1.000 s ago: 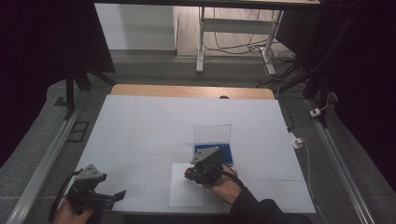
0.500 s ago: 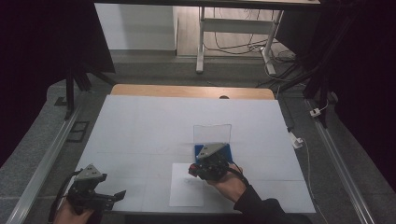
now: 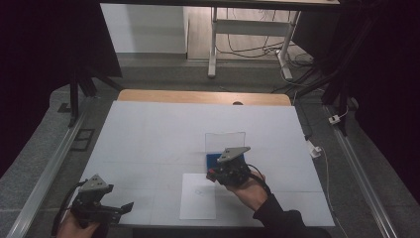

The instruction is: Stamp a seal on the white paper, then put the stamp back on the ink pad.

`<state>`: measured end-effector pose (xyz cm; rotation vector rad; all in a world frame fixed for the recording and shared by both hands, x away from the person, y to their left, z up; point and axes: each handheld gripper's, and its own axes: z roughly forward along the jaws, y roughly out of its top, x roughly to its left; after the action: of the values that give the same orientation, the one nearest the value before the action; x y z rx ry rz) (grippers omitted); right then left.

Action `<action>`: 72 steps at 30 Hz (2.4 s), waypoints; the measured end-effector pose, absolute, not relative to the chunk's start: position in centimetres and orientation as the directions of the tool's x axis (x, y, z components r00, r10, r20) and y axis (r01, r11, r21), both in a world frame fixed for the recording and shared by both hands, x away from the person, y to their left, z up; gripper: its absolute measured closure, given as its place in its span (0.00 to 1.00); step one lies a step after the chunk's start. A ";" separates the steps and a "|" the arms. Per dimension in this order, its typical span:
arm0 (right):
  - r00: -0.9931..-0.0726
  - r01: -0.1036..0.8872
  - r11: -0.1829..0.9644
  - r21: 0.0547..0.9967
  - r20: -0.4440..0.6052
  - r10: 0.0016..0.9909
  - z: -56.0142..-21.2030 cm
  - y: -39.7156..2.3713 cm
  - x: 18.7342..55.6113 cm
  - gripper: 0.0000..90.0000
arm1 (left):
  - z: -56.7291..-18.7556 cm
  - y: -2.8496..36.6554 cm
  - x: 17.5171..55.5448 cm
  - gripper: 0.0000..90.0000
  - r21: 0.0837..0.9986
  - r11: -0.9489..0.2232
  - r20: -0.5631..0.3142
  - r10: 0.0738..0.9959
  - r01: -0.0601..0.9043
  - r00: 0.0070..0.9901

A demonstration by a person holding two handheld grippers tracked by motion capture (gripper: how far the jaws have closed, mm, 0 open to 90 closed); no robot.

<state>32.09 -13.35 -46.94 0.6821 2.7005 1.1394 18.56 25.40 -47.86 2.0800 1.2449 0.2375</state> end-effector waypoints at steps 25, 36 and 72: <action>-0.837 0.391 0.566 0.726 0.024 0.547 -46.2 -15.6 34.7 0.88 | -47.9 25.4 18.6 0.05 0.642 -0.303 -0.185 0.831 0.705 0.525; -0.816 0.403 0.561 0.723 0.007 0.577 -46.3 -16.4 36.0 0.88 | -47.9 25.4 18.6 0.05 0.640 -0.306 -0.184 0.830 0.705 0.526; -0.808 0.416 0.637 0.648 -0.057 0.586 -48.9 -15.5 37.4 0.88 | -47.9 25.4 18.6 0.05 0.639 -0.306 -0.181 0.831 0.705 0.526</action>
<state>37.38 -15.52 -48.94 0.8125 2.5972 0.9306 18.57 25.37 -47.89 2.0864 1.2429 0.2382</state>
